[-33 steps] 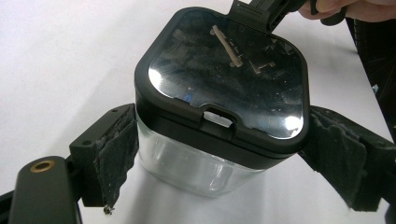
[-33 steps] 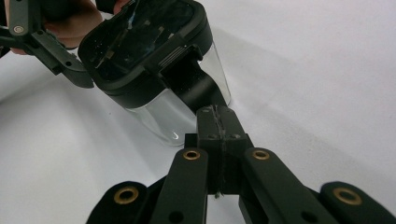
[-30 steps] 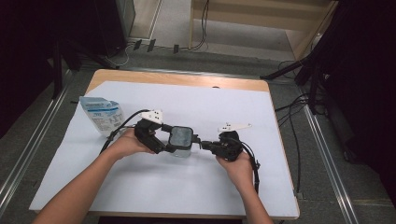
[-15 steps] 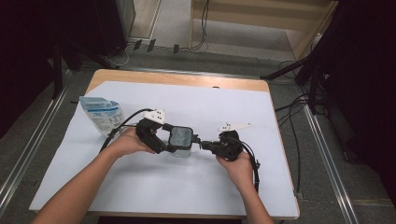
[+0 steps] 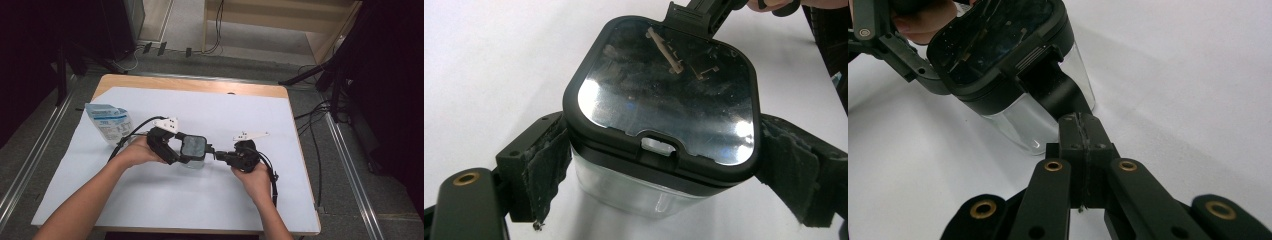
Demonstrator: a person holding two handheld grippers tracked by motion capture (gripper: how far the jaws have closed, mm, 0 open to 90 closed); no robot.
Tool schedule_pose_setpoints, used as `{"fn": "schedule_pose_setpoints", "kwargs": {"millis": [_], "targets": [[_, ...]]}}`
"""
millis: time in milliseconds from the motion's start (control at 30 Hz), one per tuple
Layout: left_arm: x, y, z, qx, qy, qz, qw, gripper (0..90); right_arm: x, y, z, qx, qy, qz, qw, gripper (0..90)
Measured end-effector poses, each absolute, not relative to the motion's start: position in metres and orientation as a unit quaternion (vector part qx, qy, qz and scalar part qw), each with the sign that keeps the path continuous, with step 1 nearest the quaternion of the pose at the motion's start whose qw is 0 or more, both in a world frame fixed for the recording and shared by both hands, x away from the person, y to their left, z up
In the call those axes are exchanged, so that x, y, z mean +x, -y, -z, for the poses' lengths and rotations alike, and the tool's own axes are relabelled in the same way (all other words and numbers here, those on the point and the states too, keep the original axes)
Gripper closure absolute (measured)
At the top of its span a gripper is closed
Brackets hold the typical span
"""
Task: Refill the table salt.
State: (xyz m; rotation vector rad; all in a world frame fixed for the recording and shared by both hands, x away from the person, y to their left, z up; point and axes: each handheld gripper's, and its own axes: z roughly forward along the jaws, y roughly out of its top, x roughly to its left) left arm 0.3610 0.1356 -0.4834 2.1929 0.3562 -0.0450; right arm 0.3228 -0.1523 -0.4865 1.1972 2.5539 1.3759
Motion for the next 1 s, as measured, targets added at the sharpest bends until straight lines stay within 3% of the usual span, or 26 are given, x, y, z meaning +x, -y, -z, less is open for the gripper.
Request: {"fn": "schedule_pose_setpoints", "kwargs": {"millis": [800, 1000], "targets": [[0.356, -0.148, 0.466, 0.879, -0.146, 0.012, 0.454, 18.6, 0.324, 0.153, 0.486, 0.382, -0.814, -0.437, -0.002, 89.8], [0.355, -0.153, 0.458, 0.88, -0.141, 0.011, 0.453, 28.8, 0.325, 0.153, 0.486, 0.381, -0.816, -0.435, -0.002, 90.0]]}}
